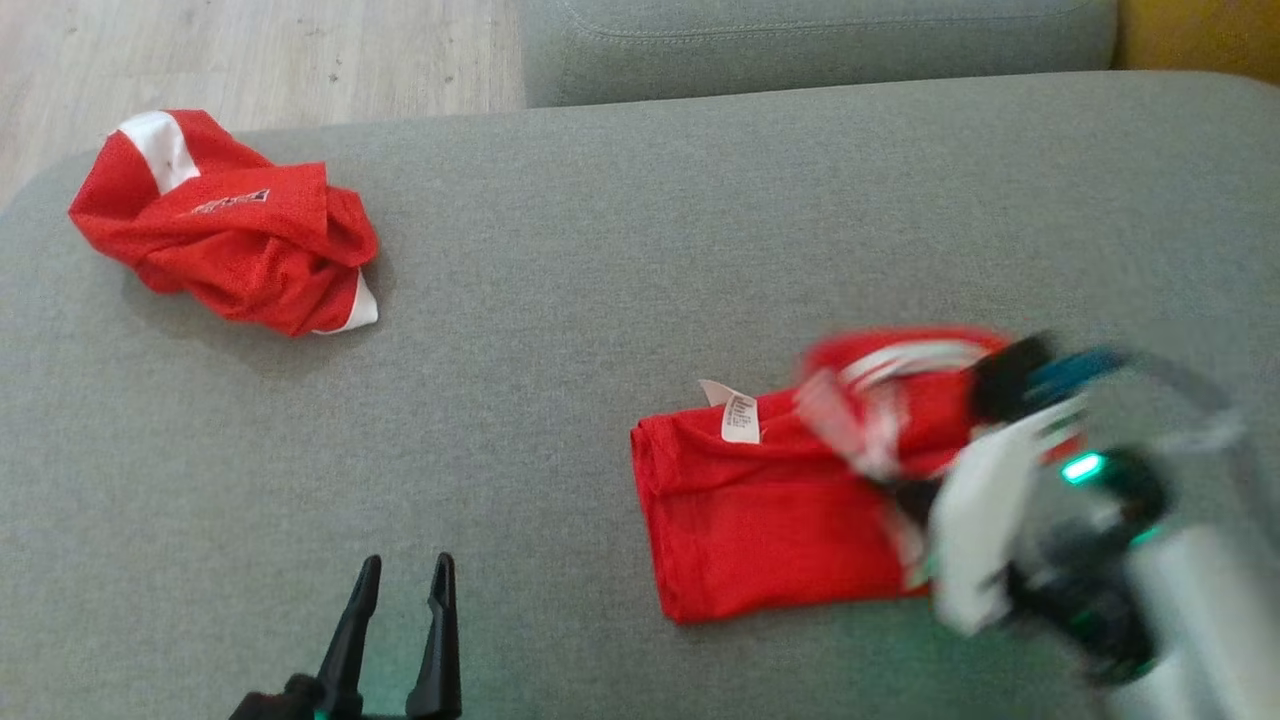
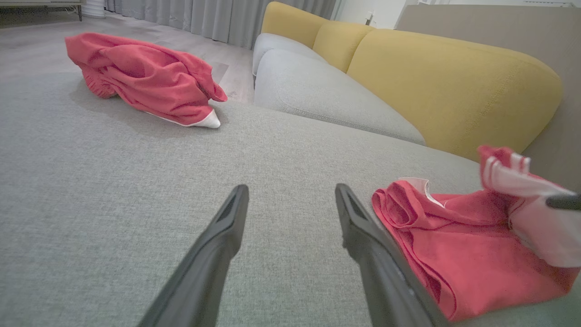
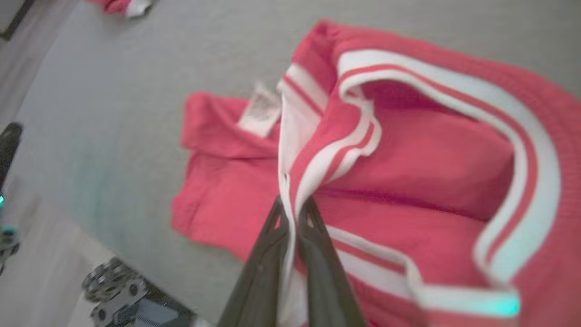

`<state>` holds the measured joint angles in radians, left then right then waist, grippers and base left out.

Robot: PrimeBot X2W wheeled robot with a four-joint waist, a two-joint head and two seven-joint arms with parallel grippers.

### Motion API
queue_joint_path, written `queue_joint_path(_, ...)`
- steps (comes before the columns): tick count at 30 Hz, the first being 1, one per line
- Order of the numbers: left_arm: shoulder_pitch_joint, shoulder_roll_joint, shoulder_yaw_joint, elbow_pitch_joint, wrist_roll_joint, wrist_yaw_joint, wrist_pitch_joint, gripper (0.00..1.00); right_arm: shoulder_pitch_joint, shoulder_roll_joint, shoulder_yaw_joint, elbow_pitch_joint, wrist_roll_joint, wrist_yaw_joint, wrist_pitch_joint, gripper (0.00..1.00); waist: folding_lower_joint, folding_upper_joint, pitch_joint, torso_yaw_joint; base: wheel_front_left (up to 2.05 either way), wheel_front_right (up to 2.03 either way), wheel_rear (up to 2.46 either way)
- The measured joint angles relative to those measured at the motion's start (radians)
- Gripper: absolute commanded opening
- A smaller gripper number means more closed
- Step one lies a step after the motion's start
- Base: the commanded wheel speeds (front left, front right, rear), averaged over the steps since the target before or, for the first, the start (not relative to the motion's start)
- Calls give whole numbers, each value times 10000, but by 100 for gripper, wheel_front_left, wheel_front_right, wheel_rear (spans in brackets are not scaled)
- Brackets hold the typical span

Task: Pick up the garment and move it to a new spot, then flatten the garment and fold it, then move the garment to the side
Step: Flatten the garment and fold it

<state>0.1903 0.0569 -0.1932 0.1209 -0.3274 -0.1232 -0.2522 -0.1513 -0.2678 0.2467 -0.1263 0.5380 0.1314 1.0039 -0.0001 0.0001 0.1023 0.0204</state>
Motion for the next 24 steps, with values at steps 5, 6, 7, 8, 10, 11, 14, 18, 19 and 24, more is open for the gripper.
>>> queue_joint_path(5,-10,-4,-6,121,2,0,0,100,181,1018,1430,525,-184,0,-819,0,1,0,62,132,0,0,0)
queue_joint_path(6,-10,-4,-17,184,4,0,0,100,177,1208,1570,717,-276,0,-1060,0,1,0,63,173,0,0,0)
queue_joint_path(7,-10,-4,-25,226,15,0,0,100,177,1350,1664,917,-368,0,-1283,0,0,0,64,216,0,0,0)
queue_joint_path(8,-8,-6,-44,244,15,0,0,100,173,1480,1687,1120,-485,0,-1570,0,0,0,65,256,0,0,0)
queue_joint_path(10,-8,-6,-71,291,15,0,0,100,116,1670,1649,1465,-642,0,-2057,0,1,0,60,336,0,0,0)
queue_joint_path(11,-6,-6,-84,309,15,4,0,100,64,1726,1620,1622,-662,0,-2299,0,1,0,47,371,0,0,0)
queue_joint_path(14,5,-6,-138,360,15,8,0,100,-153,1898,1567,1871,-731,0,-2775,0,1,0,7,441,0,0,0)
queue_joint_path(18,13,-6,-288,422,15,12,0,100,-349,1960,1576,2079,-761,0,-3193,0,1,0,-54,463,0,0,0)
queue_joint_path(19,14,-6,-299,445,19,12,0,100,-363,1960,1584,2104,-761,0,-3285,0,1,0,-76,460,0,0,0)
queue_joint_path(24,42,-6,-299,483,33,12,0,100,-437,1964,1707,2040,-545,0,-3591,0,0,0,-157,394,0,0,0)
